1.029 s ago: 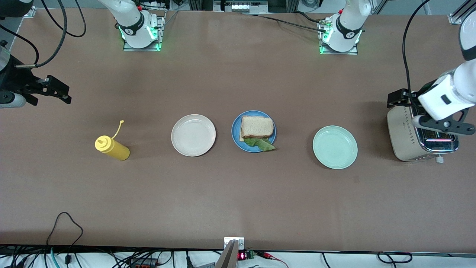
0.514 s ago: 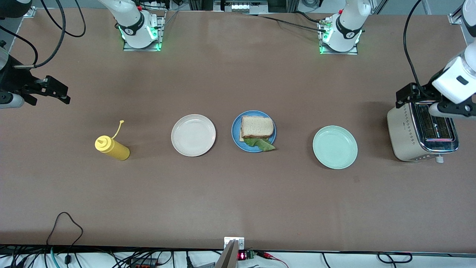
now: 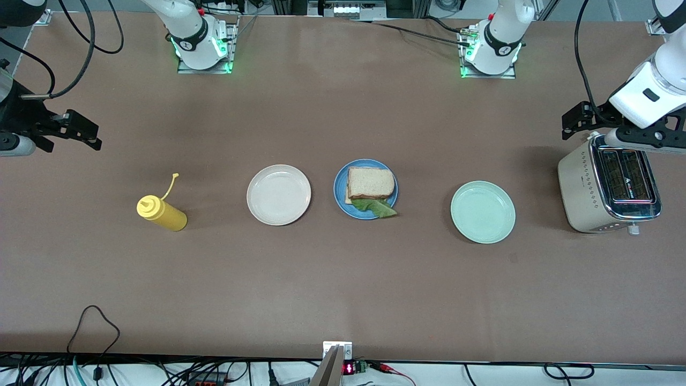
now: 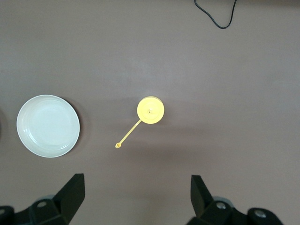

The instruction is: Make sandwich in blue plate with both arms

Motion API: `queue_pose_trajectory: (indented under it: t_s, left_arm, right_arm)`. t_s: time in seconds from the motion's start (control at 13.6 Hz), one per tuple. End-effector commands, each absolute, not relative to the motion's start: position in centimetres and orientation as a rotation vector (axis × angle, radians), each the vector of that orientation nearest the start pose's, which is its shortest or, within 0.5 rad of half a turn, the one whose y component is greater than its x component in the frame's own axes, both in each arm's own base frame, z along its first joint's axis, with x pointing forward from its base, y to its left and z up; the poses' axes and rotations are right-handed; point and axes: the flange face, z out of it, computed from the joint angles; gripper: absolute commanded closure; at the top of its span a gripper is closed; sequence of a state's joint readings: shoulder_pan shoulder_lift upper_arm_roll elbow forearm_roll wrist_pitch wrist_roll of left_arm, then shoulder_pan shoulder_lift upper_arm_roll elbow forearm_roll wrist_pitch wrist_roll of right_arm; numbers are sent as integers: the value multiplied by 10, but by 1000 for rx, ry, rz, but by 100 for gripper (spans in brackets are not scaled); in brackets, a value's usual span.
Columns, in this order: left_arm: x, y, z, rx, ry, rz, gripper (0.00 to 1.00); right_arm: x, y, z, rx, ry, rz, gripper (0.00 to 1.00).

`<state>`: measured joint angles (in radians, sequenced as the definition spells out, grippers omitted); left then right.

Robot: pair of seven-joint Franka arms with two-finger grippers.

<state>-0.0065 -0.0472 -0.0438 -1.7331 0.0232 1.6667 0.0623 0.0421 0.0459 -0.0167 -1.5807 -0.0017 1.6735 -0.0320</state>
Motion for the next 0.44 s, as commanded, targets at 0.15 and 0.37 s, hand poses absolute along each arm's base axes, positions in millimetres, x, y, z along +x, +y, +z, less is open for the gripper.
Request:
queue_pose_trajectory:
  t_s: [0.15,0.37]
  left_arm:
    - [541,-29,589,-3129,181,14,0]
    - [539,-32,589,-3126,190,34,0]
  right_arm:
    - [580,13,606,-3126,-68,-74,0]
    - [580,13,606,-3126,-68,-77,0]
